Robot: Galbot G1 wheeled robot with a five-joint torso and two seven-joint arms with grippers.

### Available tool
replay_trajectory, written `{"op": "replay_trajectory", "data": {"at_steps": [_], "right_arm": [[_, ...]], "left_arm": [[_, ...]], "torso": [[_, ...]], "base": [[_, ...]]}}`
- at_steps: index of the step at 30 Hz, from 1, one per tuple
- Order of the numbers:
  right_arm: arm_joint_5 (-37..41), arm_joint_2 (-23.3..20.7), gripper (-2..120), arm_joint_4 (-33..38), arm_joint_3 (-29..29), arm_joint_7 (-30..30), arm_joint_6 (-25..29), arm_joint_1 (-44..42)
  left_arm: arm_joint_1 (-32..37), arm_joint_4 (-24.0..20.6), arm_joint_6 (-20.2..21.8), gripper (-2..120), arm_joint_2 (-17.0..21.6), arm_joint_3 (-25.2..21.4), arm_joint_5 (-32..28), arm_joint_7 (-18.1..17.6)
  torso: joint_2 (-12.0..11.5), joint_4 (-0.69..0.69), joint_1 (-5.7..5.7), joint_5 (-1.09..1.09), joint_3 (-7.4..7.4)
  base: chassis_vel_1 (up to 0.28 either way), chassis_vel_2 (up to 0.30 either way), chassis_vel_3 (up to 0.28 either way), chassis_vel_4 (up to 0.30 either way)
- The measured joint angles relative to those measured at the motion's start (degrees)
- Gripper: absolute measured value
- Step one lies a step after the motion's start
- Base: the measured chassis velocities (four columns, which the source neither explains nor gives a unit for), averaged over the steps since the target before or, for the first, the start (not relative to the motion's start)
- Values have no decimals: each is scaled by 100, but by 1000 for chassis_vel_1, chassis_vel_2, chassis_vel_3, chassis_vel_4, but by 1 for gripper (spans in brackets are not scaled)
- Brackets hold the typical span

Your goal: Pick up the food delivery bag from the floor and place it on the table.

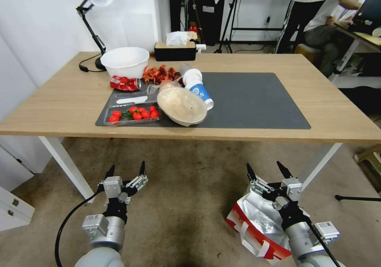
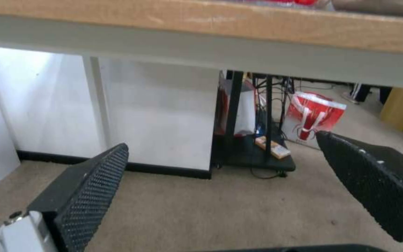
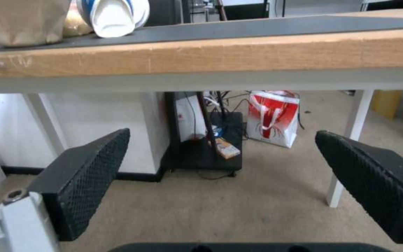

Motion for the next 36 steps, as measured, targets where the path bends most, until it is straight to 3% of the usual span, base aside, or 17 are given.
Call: {"op": "replay_trajectory", "data": {"at_steps": [36], "right_arm": [[-96,-6,100,-372,5,-40,63,126]], "left_arm": [[-80,305,-131,100,24,-36,305,43]], "torso": [[-908,0,-367,0,-542]], "base": [[0,0,0,0]]}}
